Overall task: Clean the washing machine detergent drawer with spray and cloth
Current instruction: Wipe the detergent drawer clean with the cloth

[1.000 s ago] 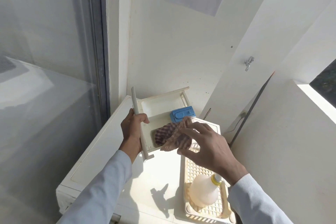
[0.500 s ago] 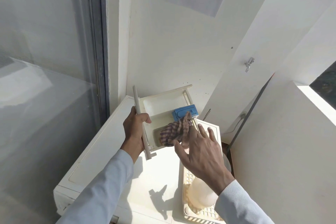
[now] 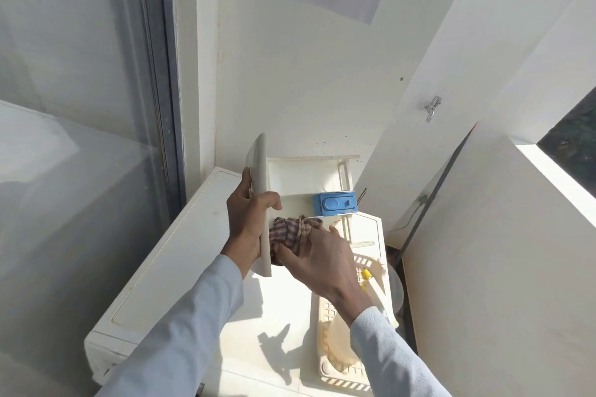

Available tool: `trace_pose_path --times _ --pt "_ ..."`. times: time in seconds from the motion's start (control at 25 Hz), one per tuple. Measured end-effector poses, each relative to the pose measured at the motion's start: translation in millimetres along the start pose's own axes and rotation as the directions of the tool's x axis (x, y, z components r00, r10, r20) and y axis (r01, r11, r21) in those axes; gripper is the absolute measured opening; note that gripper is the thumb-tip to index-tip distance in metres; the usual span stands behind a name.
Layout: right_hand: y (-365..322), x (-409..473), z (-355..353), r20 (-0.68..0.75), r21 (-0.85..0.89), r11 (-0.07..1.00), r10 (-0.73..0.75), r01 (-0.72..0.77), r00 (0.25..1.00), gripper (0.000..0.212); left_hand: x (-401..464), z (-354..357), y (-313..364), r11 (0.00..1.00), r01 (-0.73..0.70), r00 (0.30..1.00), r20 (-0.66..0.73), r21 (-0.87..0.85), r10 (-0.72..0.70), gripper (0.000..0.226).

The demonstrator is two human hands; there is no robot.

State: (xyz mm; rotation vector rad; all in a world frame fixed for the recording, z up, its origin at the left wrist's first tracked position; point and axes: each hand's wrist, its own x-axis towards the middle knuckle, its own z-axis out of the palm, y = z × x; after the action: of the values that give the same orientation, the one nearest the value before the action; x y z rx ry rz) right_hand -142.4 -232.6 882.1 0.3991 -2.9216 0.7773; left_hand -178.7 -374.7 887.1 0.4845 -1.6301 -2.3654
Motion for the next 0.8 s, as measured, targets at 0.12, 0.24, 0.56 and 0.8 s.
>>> trace_pose_path --times 0.12,0.24,0.56,0.8 --pt "13.4 0.7 -5.1 0.056 0.167 0.982 0.083 -0.092 0.995 0.049 -0.9 -5.6 -3.8 0.999 0.035 0.999 -0.014 0.009 -0.035 0.056" --pt "27.4 4.6 -24.1 0.016 0.069 0.99 0.123 -0.124 0.992 0.029 -2.7 -10.8 -5.3 0.994 0.097 0.995 -0.031 -0.049 -0.099 0.027" --pt "30.2 -11.6 -51.2 -0.457 -0.1 0.995 -0.018 -0.031 0.889 0.024 -1.6 -12.9 -5.9 0.99 0.121 0.991 -0.054 -0.066 -0.125 0.032" --pt "56.8 -5.3 -48.6 -0.457 -0.302 0.939 0.01 -0.165 0.89 0.013 -6.7 -18.3 -7.0 0.991 0.131 0.991 -0.027 -0.032 -0.132 0.025"
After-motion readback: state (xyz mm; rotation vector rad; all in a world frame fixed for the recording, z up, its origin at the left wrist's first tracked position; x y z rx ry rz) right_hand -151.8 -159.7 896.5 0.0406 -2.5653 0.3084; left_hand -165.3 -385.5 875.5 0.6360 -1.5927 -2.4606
